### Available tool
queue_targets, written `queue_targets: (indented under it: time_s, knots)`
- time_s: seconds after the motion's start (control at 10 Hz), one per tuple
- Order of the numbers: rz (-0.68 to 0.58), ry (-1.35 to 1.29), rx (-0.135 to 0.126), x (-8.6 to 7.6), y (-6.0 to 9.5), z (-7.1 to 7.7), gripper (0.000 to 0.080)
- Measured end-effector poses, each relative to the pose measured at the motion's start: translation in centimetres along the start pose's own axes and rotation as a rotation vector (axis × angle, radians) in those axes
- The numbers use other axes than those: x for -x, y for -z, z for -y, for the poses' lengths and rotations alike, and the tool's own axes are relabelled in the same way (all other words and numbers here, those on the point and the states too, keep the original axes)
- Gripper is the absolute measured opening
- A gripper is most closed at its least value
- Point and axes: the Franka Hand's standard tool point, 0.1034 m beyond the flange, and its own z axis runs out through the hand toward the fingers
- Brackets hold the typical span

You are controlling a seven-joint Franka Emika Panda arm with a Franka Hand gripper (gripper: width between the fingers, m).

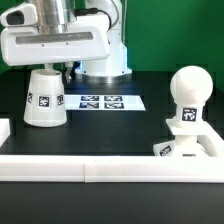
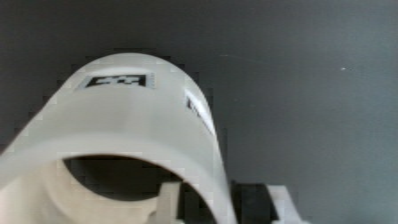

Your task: Assemble lamp

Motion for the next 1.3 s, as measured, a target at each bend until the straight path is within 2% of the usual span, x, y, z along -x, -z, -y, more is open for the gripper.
queue_targets:
  time_s: [0.2, 0.4, 0.6, 0.8, 1.2, 1.3]
  knots:
    - [0.026, 0.019, -0.022, 0.0, 0.7, 1.4, 0.0046]
    - [0.057, 0.052, -0.054, -0.4, 2.4, 3.0, 0.0047]
    - [0.059, 0.091, -0.075, -1.8, 4.9, 4.8, 0.0047]
    - [0.037, 0.123, -0.072, -3.5, 6.4, 6.1, 0.0047]
    - [0.037, 0.123, -0.069, -3.5, 6.1, 6.1, 0.0047]
    - [0.024, 0.128, -0.062, -3.9, 6.1, 7.1, 0.0047]
